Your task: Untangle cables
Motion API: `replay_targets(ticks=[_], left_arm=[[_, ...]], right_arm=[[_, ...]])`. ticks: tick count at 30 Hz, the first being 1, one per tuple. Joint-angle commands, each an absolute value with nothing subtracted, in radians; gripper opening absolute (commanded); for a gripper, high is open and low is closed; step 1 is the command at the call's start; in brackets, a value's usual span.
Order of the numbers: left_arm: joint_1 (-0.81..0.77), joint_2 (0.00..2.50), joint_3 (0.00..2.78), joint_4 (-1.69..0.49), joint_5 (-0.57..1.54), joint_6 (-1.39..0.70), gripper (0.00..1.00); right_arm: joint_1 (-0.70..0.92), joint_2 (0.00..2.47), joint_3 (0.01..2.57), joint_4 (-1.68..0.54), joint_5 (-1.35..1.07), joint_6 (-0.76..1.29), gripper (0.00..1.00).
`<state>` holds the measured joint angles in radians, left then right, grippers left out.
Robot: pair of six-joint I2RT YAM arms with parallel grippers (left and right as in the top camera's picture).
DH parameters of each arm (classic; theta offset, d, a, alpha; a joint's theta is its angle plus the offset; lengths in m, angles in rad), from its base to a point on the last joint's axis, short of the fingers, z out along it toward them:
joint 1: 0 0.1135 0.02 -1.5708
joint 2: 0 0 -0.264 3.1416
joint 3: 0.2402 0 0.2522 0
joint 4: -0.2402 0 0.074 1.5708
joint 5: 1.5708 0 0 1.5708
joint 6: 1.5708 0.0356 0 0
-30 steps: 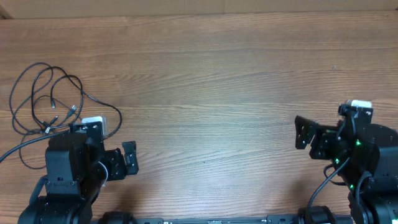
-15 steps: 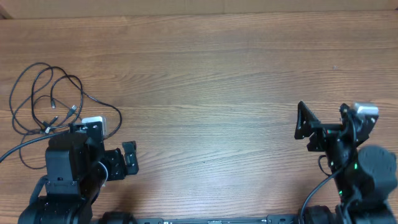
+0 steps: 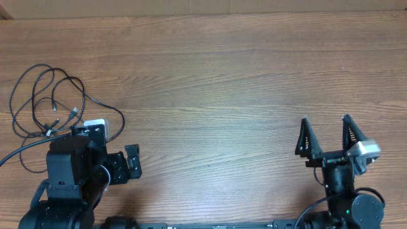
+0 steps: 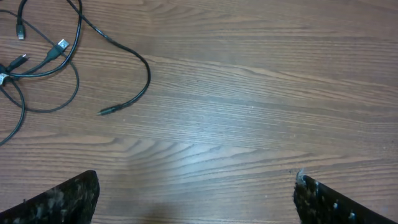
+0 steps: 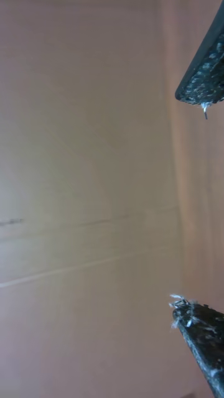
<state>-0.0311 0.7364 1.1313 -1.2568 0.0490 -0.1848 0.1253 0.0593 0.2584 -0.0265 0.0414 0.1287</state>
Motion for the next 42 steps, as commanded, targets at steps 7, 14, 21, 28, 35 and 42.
replay_targets(ticks=[7, 14, 21, 28, 35, 42], left_arm=[[-0.027, 0.738, 1.126, -1.256, 0.052, -0.199, 0.99], [-0.027, 0.738, 1.126, -1.256, 0.052, -0.199, 0.99], [-0.027, 0.738, 1.126, -1.256, 0.052, -0.199, 1.00], [-0.027, 0.738, 1.126, -1.256, 0.052, -0.199, 1.00], [-0.027, 0.738, 1.126, -1.256, 0.052, -0.199, 0.99], [-0.027, 0.738, 1.126, -1.256, 0.052, -0.199, 0.99]], right_arm=[[0.130, 0.003, 0.119, 0.102, 0.051, 0.122, 1.00], [0.129, 0.003, 0.005, 0.095, 0.047, 0.123, 1.00], [0.129, 0.003, 0.008, -0.082, 0.033, 0.123, 1.00], [0.129, 0.003, 0.008, -0.081, 0.028, 0.123, 1.00], [0.129, 0.003, 0.008, -0.081, 0.028, 0.123, 1.00], [0.129, 0.003, 0.008, -0.081, 0.028, 0.123, 1.00]])
